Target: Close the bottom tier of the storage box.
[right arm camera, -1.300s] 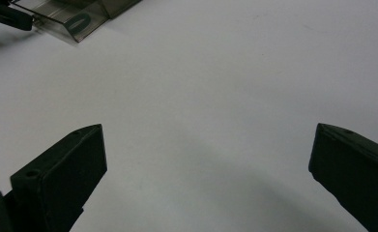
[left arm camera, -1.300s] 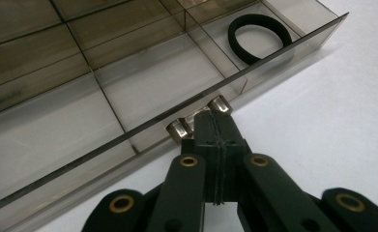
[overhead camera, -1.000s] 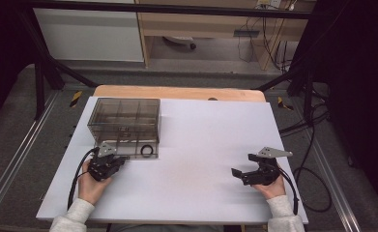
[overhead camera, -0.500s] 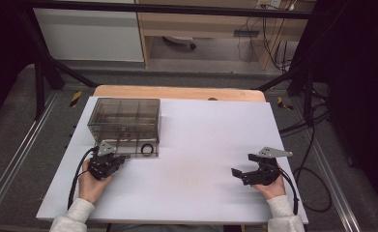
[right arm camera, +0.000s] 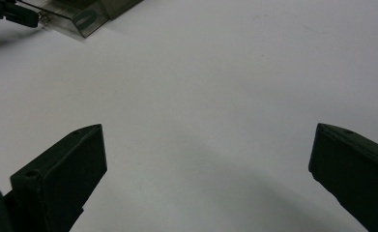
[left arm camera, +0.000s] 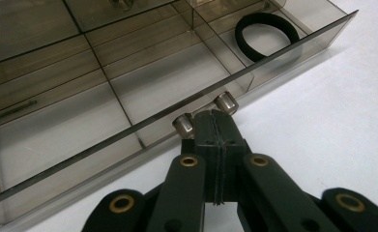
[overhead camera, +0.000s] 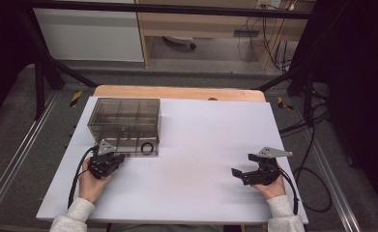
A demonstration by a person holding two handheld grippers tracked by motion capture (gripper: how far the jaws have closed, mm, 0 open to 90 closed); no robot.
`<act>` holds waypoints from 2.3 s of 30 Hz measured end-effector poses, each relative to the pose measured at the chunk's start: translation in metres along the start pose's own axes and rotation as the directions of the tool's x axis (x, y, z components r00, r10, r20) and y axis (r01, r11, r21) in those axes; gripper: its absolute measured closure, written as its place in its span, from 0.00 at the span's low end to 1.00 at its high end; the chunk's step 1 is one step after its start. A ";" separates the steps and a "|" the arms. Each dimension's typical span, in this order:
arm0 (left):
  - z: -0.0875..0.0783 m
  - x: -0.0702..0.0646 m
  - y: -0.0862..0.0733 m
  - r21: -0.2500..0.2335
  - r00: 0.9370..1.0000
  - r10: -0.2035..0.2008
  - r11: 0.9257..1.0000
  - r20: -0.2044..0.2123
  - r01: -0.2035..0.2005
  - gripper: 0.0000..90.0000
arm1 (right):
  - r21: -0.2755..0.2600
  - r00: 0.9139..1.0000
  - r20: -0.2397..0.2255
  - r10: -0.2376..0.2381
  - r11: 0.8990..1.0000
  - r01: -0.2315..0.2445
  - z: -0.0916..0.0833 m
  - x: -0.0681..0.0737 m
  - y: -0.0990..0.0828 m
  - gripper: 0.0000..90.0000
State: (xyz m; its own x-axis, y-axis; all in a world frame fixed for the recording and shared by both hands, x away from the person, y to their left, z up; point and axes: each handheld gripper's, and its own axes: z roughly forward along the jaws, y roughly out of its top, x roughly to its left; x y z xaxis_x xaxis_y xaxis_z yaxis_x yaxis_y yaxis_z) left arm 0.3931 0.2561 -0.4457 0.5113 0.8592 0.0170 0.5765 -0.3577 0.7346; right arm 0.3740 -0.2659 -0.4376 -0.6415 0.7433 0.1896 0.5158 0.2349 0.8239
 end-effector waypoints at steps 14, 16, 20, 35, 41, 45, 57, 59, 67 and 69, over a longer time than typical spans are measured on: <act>0.001 0.002 0.001 -0.004 1.000 0.001 1.000 0.000 -0.001 1.00 | 0.002 1.000 0.000 0.000 1.000 0.000 0.000 0.000 0.000 0.01; 0.002 0.003 0.001 -0.005 1.000 -0.001 1.000 0.004 0.001 1.00 | 0.003 1.000 -0.001 0.003 1.000 -0.003 0.000 0.000 0.000 0.01; 0.004 0.004 0.002 -0.009 1.000 0.002 1.000 0.003 -0.002 1.00 | 0.003 1.000 -0.001 0.003 1.000 -0.003 0.000 0.000 0.000 0.01; 0.007 0.005 0.004 -0.008 1.000 0.012 1.000 -0.005 -0.012 1.00 | 0.000 1.000 0.001 0.000 1.000 0.000 0.000 0.000 0.000 0.01; 0.007 0.006 0.005 -0.009 1.000 0.013 1.000 -0.003 -0.013 1.00 | 0.001 1.000 0.001 0.003 1.000 -0.003 0.000 0.000 0.000 0.01; 0.008 0.007 0.006 -0.011 1.000 0.009 1.000 -0.002 -0.009 1.00 | 0.002 1.000 0.001 0.001 1.000 -0.001 0.000 0.000 0.000 0.01; 0.008 0.008 0.007 -0.019 1.000 0.012 1.000 -0.004 -0.012 1.00 | 0.001 1.000 0.002 0.000 1.000 0.000 0.000 0.000 0.000 0.01; 0.009 0.009 0.007 -0.021 1.000 0.012 1.000 -0.004 -0.012 1.00 | 0.002 1.000 0.001 0.000 1.000 0.000 0.000 0.000 0.000 0.00; 0.010 0.010 0.007 -0.024 1.000 0.010 1.000 -0.010 -0.010 1.00 | 0.002 1.000 0.002 0.003 1.000 -0.003 0.000 0.000 0.000 0.01; 0.010 0.011 0.007 -0.025 1.000 0.012 1.000 -0.010 -0.012 1.00 | 0.002 1.000 0.001 -0.001 1.000 0.001 0.000 0.000 0.000 0.00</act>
State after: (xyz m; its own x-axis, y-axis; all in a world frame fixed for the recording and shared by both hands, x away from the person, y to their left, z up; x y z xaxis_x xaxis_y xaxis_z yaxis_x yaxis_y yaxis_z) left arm 0.4092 0.2590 -0.4472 0.5116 0.8586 0.0322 0.5544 -0.3585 0.7510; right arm 0.3743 -0.2660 -0.4377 -0.6414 0.7439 0.1878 0.5163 0.2375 0.8228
